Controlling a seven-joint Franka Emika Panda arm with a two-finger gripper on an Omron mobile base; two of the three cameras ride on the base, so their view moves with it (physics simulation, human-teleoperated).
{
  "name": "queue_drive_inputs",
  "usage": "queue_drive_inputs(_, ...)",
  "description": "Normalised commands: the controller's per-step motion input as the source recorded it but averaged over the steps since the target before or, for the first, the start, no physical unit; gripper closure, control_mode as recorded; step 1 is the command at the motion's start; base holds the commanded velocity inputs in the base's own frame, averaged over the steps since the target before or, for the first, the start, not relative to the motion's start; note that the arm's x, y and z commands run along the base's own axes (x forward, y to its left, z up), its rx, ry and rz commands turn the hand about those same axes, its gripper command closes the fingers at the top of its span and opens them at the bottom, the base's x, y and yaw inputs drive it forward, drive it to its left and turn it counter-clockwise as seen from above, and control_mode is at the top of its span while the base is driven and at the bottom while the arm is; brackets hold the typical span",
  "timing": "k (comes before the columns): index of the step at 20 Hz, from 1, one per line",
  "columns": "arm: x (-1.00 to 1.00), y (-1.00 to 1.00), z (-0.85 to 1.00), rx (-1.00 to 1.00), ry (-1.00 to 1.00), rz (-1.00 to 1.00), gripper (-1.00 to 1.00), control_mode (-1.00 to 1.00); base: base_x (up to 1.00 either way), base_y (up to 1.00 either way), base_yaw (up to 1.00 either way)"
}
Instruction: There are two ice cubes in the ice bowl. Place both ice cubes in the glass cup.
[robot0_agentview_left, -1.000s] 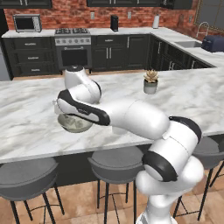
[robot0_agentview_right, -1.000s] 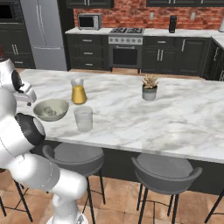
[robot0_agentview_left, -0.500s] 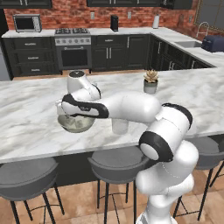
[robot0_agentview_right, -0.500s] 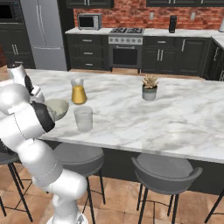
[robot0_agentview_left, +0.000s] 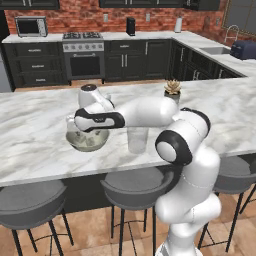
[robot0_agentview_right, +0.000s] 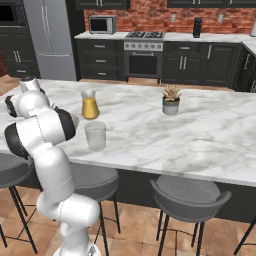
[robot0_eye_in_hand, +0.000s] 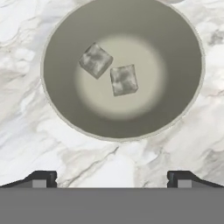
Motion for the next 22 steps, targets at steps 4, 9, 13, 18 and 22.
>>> queue_drive_inputs(4,0.26,0.00,-0.24,-0.01,0.10,0.00,-1.00,-1.00,0.00,0.00,0.00)
queue_drive_inputs(9,0.14,0.00,-0.32,-0.03,0.10,0.05,-1.00,-1.00,0.00,0.00,0.00)
queue_drive_inputs(13,0.03,0.00,-0.34,-0.02,0.07,0.11,-1.00,-1.00,0.00,0.00,0.00)
queue_drive_inputs(18,0.08,-0.01,-0.32,0.00,0.01,0.10,-1.00,-1.00,0.00,0.00,0.00)
queue_drive_inputs(22,0.26,-0.07,-0.20,0.00,0.00,0.07,-1.00,-1.00,0.00,0.00,0.00)
